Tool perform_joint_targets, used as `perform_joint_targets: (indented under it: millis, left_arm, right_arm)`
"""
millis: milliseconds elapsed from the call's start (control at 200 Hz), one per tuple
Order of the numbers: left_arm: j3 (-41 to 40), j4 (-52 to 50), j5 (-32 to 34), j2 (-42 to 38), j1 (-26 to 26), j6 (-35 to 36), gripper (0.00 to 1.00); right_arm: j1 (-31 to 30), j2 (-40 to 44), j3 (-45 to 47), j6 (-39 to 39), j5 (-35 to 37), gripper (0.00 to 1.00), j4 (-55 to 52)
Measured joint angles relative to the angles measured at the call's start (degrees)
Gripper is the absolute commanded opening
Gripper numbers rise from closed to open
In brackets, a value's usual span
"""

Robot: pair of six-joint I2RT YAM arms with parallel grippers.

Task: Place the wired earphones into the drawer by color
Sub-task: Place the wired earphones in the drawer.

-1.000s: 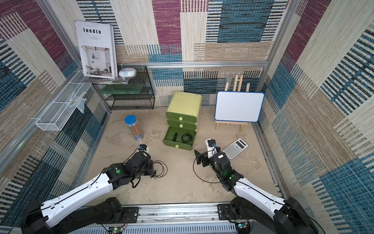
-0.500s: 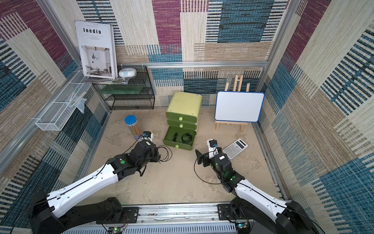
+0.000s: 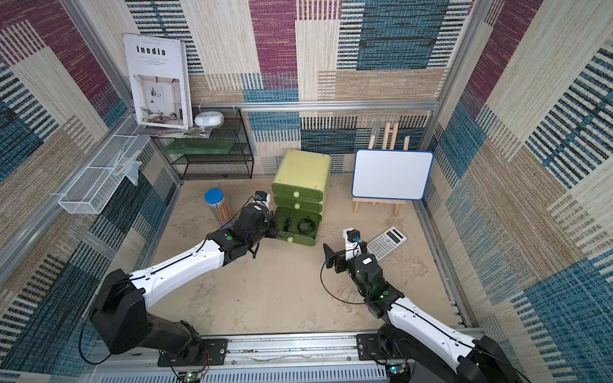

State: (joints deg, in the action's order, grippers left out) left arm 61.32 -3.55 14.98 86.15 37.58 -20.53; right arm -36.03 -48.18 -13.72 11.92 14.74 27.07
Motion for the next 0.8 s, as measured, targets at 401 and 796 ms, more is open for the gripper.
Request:
perform_joint_targets:
  millis: [401,796]
  left_arm:
    - [2.2,10.3,-3.1,8.8,-4.0,1.3,0.0]
    - [4.7,14.3,-6.2,15.5,-5.8,2.7,0.0]
  right_arm:
    - [0.0,0.5,0.4,-0.4,0.5,0.98,0.7]
    - [0.0,0.2,0.5,-0.6,0.7,0.98,0.9]
